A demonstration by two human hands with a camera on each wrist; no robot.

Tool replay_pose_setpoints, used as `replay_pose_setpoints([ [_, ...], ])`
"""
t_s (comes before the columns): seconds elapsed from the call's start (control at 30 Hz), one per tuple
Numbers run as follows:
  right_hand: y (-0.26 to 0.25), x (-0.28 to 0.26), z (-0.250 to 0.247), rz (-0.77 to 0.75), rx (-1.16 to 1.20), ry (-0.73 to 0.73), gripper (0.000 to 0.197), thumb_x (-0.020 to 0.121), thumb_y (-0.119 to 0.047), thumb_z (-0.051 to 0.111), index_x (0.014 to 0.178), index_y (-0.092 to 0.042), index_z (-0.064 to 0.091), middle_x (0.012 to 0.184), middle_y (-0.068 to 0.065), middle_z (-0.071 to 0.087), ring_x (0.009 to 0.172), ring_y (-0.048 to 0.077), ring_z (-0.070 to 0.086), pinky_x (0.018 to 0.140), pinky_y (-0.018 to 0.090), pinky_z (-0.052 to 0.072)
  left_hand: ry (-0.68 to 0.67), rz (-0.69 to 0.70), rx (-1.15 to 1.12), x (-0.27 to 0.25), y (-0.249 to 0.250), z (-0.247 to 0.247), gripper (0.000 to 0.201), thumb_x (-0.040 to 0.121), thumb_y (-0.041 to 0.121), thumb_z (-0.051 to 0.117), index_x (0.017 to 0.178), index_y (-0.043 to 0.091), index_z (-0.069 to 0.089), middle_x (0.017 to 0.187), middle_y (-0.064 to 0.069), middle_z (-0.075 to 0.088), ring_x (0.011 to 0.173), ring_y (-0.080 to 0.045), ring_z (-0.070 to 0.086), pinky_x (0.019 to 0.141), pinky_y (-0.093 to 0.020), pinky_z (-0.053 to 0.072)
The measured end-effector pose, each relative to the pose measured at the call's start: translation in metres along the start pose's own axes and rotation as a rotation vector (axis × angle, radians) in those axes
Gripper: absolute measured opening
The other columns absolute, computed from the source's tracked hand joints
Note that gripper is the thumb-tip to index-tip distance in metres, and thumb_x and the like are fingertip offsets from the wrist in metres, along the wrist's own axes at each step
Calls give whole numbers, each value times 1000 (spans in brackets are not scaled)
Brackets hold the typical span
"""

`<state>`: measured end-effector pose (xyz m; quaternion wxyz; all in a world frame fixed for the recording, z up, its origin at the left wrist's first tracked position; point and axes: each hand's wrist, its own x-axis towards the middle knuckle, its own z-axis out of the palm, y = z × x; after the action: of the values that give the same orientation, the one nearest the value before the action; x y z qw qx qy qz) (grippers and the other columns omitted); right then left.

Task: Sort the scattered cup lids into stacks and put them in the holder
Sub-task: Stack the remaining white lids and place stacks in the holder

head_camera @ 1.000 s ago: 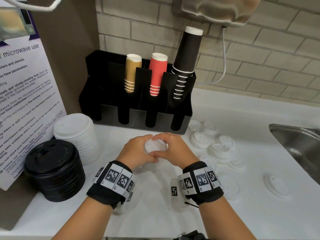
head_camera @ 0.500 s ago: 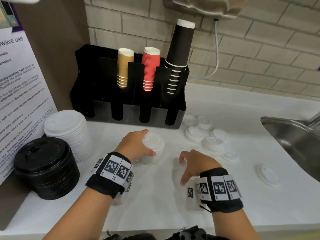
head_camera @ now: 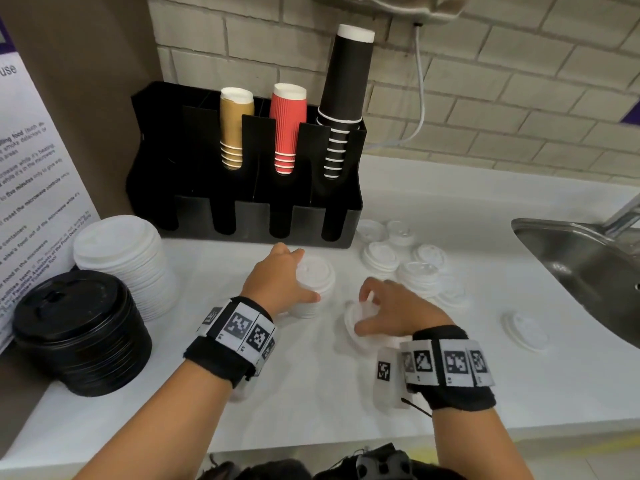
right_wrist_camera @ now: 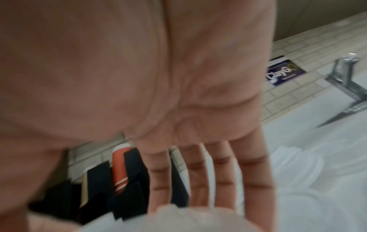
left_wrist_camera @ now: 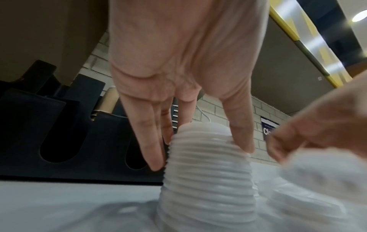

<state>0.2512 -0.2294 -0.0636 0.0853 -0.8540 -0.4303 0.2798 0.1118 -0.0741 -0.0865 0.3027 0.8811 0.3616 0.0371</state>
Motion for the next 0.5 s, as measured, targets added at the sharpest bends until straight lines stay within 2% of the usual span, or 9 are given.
replay_pose_setpoints([
  [0.13,5,4,-12,-181,468,336,33,72,-26,80,97,-28,58,94,-8,60,76,5,57,62,10,45,5,46,-13,-1,9,5,97,71,42,82,150,20,30,148,1,35,133,-21,40,104,-31,36],
  [0.2,2,10,-7,-214,579,445,33,73,-23,80,98,-27,60,93,-10,62,79,4,59,62,6,45,17,87,-57,-2,14,8,103,66,39,86,150,20,29,145,-2,44,128,-23,47,104,-34,40],
  [0.33,-5,22,10,-253,574,548,39,72,-21,81,105,-20,60,99,-12,62,89,-2,57,69,4,44,50,126,-152,-5,19,11,121,61,32,90,153,21,12,127,0,58,107,-22,60,93,-38,49],
  [0.5,-16,33,20,-296,470,555,42,69,-23,82,105,-20,61,101,-7,62,89,0,55,70,4,42,58,131,-206,-4,20,13,133,63,26,89,154,18,-8,110,2,64,94,-17,62,83,-30,50],
])
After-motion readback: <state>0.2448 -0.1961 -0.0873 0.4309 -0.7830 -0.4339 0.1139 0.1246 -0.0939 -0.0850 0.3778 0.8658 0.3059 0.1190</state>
